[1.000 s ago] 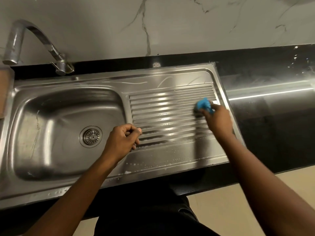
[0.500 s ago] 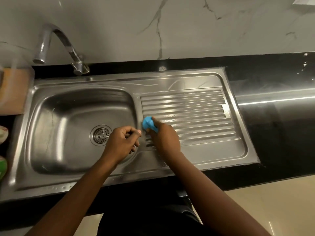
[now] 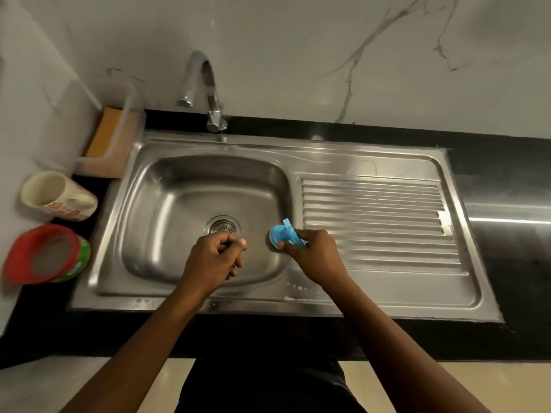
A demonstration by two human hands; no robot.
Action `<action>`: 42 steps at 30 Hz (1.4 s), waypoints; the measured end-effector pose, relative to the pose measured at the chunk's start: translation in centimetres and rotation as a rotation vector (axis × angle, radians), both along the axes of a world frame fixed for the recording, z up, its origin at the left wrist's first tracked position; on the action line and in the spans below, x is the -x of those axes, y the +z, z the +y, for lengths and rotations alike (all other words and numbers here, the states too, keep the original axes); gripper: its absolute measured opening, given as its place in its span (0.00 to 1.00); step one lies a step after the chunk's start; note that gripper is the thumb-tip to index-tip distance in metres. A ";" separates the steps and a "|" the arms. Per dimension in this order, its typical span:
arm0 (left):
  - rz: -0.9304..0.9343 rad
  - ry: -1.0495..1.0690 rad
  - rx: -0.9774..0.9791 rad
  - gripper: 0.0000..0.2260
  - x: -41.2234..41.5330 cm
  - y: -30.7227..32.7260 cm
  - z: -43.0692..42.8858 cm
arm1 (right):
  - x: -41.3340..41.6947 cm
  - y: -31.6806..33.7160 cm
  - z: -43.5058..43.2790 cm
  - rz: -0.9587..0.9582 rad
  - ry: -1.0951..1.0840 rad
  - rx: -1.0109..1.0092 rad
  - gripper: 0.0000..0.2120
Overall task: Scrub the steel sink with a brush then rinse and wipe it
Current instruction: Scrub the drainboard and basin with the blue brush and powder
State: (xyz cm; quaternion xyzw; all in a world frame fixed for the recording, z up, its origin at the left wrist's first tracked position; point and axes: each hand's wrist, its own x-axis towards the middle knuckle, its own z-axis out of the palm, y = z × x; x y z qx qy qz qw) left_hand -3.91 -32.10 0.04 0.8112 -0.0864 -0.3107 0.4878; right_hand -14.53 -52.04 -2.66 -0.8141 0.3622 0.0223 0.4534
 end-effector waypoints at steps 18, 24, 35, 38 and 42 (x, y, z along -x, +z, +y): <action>0.014 0.427 0.045 0.11 -4.4 0.5 18.5 | -19.1 6.2 20.9 -0.231 0.568 -0.074 0.16; 0.048 0.501 0.048 0.13 -4.9 -0.1 22.9 | -23.3 5.1 27.8 -0.221 0.844 0.055 0.17; 0.102 0.579 0.028 0.10 -5.2 -1.2 26.4 | -27.3 1.6 32.9 -0.056 1.068 0.351 0.18; 0.095 0.565 0.040 0.09 -5.2 -1.1 26.0 | -27.8 2.3 32.7 -0.075 1.092 0.319 0.17; 0.085 0.546 0.071 0.09 -5.3 -0.8 24.8 | -26.7 4.1 30.2 -0.103 0.945 0.132 0.16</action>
